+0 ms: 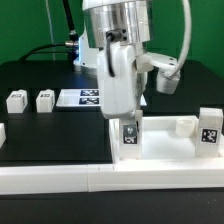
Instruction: Assemble square table
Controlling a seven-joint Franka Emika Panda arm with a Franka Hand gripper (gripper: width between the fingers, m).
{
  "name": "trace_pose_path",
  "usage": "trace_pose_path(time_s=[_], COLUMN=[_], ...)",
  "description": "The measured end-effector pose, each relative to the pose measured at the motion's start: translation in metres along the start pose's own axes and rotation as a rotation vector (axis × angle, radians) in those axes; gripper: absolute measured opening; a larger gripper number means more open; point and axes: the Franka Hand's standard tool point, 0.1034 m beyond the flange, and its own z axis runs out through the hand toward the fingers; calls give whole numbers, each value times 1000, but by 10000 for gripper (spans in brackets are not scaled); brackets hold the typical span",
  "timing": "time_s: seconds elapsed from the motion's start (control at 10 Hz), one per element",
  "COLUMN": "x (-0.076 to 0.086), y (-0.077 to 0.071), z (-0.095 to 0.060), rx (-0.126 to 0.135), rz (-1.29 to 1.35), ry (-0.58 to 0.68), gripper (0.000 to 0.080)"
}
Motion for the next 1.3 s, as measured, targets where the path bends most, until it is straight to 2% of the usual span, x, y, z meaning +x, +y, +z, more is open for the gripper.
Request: trace_pose_path(time_s=[0.1, 0.2, 0.3, 0.4, 0.5, 0.6, 0.9, 1.1, 1.2, 1.3], x=[0, 0, -1, -1, -1, -1, 1, -3, -2, 0], y=[0, 0, 0, -1, 0, 0, 0, 1, 0, -1], z=[0, 0, 0, 2, 3, 3, 3, 3, 3, 3], rx=[0, 0, 0, 8, 1, 7, -1, -48, -61, -60], rz=[-26, -97, -217, -409, -611, -668, -885, -1257, -1408, -1427], ry=[0, 0, 2, 13, 21, 31, 39, 84, 88, 90], gripper=[288, 455, 455, 609, 639, 639, 649, 649, 649, 649])
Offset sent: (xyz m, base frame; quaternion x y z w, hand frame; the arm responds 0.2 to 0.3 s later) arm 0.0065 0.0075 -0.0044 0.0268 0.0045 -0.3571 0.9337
